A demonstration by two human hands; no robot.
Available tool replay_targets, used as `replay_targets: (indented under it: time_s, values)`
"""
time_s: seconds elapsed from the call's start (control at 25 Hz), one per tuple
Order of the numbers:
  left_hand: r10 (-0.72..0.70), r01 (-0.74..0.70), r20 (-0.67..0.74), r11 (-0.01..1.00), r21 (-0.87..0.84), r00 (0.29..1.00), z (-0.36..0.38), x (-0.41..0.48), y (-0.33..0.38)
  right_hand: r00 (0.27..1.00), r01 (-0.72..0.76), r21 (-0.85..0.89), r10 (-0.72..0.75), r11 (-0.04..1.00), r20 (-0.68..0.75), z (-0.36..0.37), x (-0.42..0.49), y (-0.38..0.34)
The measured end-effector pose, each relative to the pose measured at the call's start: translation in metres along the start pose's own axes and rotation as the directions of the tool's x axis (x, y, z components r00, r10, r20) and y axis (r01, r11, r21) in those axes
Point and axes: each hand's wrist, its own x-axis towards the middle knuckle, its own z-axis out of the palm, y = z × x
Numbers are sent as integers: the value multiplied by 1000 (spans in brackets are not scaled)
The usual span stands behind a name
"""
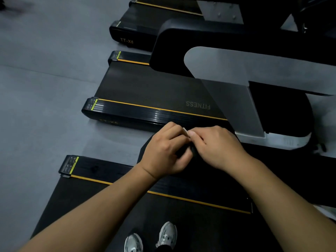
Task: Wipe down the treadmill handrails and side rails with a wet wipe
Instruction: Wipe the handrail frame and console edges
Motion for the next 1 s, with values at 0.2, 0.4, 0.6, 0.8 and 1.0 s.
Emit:
replay_targets:
  time_s: [0.2,0.4,0.6,0.8,1.0]
  values:
    - [-22,22,-3,1000,9,1000,0,0,1,979,-162,91,172,983,-110,-12,-19,29]
    - [-17,16,-5,1000,-3,1000,-2,-2,0,945,114,64,-88,991,-315,15,-39,17]
    - [-12,12,-31,1000,-7,999,-1,-1,-2,915,126,-182,-185,975,-358,43,-58,6]
    - [18,-18,15,999,-43,1000,-3,-8,-6,888,115,-313,-239,943,-394,44,-86,19]
    - [31,-32,-8,999,-30,999,-4,-11,-8,894,101,-347,-238,933,-379,68,-80,-6]
